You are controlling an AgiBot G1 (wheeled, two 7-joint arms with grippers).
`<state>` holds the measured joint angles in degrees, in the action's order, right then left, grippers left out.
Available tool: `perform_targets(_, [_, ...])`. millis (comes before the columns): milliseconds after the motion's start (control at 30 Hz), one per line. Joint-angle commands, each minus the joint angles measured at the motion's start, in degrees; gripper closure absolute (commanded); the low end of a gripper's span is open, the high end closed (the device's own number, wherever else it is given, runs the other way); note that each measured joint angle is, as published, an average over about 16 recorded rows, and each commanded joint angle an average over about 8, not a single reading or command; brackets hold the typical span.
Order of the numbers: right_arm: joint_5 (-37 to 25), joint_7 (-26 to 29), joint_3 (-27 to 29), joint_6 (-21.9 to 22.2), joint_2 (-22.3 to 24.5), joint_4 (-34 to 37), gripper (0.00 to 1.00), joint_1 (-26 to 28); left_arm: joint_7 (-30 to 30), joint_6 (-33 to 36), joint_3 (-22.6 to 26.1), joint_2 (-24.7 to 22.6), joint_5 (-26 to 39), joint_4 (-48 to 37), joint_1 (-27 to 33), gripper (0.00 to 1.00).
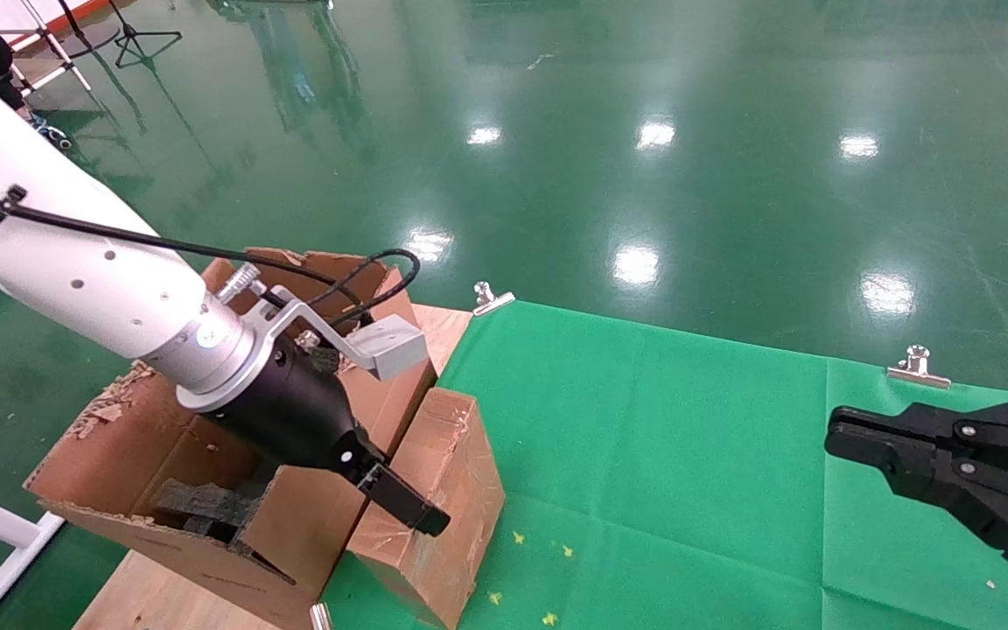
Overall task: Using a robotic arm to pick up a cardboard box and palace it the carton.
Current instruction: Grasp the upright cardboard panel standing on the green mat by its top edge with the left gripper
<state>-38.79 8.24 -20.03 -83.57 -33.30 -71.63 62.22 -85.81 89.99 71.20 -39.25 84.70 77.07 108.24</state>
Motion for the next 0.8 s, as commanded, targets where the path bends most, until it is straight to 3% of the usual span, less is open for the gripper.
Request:
perform_targets(33, [0.00,0.00,0.00,0.00,0.00,0.00,0.00,0.00,-0.09,-0.05,0.37,-0.06,-0.10,-0.01,0.22,1.00])
perform_targets(800, [0.01,0.00,0.00,0.00,0.00,0.01,0.00,0.00,0.19,0.04,-0.91,0.10,0.12,-0.03,-0.54,1.00])
